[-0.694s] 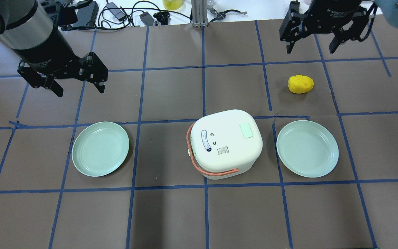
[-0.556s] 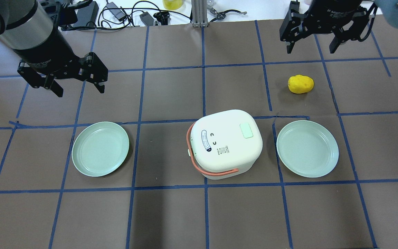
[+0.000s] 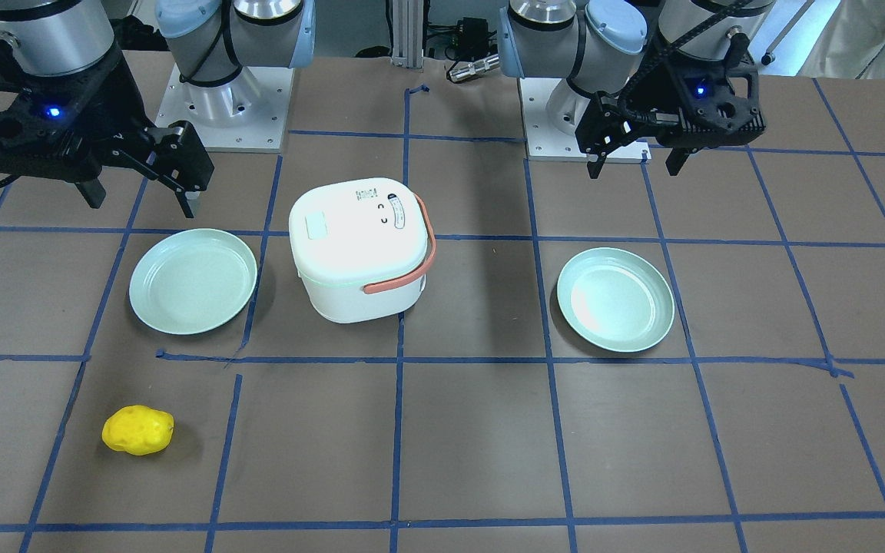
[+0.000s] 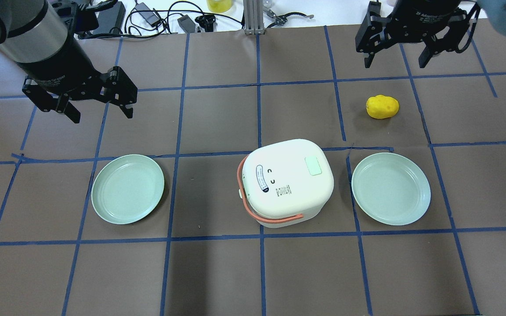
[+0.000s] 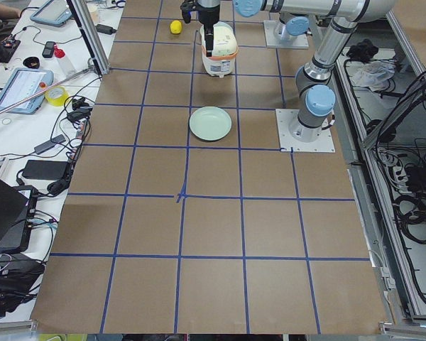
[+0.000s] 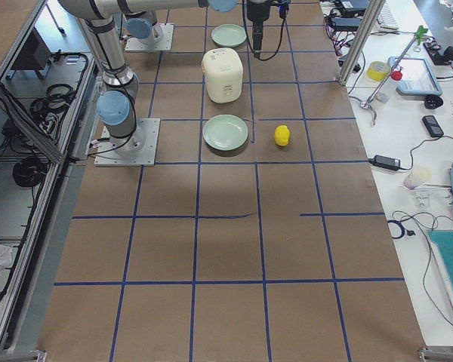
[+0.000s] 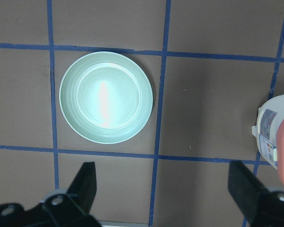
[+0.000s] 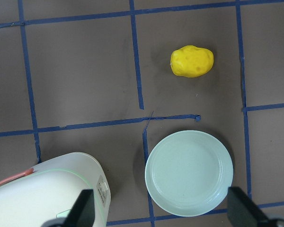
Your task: Press rice cooker button
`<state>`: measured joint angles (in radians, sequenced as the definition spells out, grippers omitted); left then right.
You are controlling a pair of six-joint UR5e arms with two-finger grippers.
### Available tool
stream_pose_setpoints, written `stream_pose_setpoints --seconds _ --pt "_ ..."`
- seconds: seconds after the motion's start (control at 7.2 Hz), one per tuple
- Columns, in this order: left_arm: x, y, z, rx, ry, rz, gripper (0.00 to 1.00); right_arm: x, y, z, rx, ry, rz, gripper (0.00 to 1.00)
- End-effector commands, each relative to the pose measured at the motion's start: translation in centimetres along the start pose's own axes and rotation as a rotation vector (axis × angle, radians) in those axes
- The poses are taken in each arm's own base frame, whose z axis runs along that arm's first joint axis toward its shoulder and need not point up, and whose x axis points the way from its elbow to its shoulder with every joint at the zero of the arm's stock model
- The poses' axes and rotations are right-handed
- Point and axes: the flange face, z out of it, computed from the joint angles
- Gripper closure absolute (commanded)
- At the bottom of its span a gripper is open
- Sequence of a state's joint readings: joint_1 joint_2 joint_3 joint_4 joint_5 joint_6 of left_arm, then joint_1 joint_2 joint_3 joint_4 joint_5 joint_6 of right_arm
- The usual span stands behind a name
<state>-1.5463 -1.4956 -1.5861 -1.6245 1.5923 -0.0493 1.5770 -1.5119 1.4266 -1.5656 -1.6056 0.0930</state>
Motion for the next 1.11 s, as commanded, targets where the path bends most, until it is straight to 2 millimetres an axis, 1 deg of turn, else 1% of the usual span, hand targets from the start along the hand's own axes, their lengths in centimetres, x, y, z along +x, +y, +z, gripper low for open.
stream_pose_setpoints --seconds 0.0,0.69,0.83,0.97 --pt "0.00 0.00 0.00 0.000 0.000 0.000 0.00 0.01 0.04 -0.01 -0.002 0.001 0.002 0.00" --pt "0.00 0.00 0.00 0.000 0.000 0.000 0.00 0.03 0.11 -0.10 0.001 0.010 0.007 0.00" --pt "0.00 0.00 0.00 0.000 0.000 0.000 0.00 0.02 0.11 -0.10 0.001 0.008 0.005 0.12" --pt "0.00 0.00 0.00 0.000 0.000 0.000 0.00 -0.42 0.61 0.33 -0.023 0.002 0.001 0.43"
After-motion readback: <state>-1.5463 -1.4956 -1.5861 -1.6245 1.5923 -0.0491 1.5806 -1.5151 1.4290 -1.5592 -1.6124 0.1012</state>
